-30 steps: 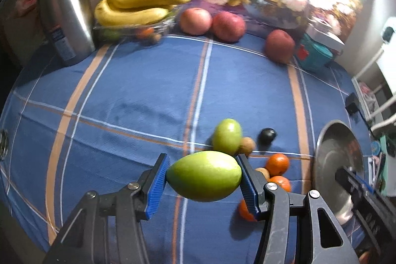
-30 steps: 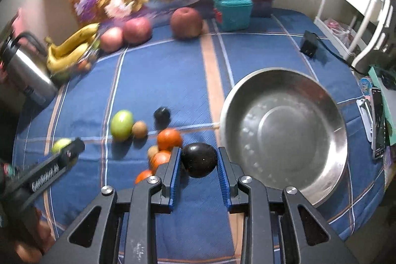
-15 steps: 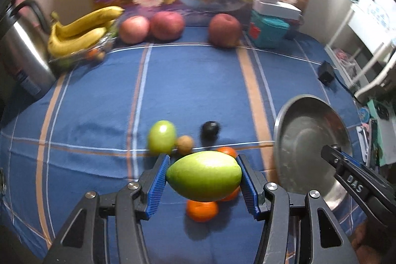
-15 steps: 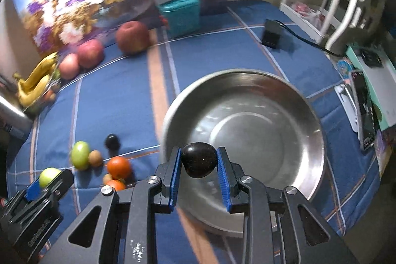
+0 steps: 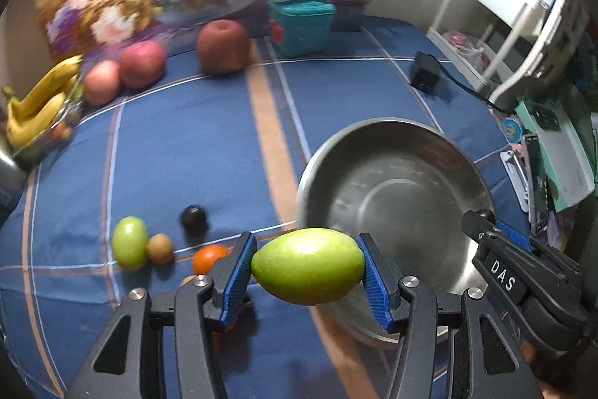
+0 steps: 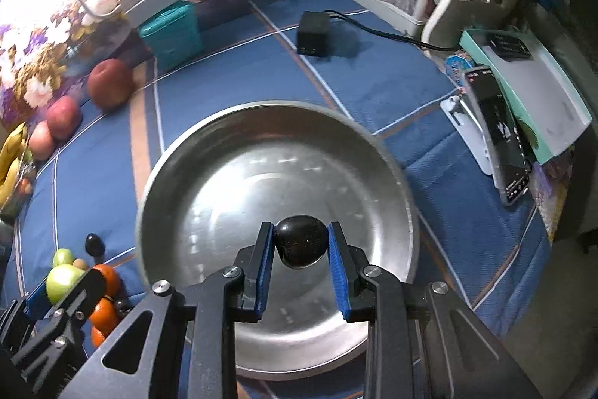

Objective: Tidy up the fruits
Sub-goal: 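Carry the green fruit with the left tool while the right tool carries the plum over the pan, then open the left tool to drop the green fruit while the right tool releases the plum into the pan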

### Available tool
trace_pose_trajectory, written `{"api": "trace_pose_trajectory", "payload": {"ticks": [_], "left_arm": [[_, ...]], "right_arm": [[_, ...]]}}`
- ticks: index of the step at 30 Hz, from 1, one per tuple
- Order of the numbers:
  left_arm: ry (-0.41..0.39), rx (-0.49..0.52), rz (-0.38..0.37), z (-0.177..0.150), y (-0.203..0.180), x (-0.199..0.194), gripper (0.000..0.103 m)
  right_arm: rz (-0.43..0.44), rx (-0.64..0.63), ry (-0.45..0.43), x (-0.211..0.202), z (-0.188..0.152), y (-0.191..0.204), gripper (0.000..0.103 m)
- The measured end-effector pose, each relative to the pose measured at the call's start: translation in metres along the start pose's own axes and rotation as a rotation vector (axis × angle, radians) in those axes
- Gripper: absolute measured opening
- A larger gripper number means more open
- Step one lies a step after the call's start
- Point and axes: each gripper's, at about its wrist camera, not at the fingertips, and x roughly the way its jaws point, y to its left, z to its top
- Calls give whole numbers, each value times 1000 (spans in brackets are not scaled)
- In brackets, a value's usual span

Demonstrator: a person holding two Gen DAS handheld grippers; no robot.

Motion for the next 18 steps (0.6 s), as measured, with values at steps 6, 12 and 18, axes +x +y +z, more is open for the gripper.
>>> {"api": "trace_pose_trajectory", "payload": {"ticks": [6, 12, 18], "left_arm": [[-6, 36, -28, 7, -21, 14, 58], [24, 35, -50, 2, -25, 31, 58], [51, 25, -51, -1, -23, 39, 58]], "right_arm": [[-23, 45, 7, 6, 1, -20, 30], [-37, 54, 49, 19, -1, -26, 30], [-47, 61, 85, 28, -5, -27, 30]]}}
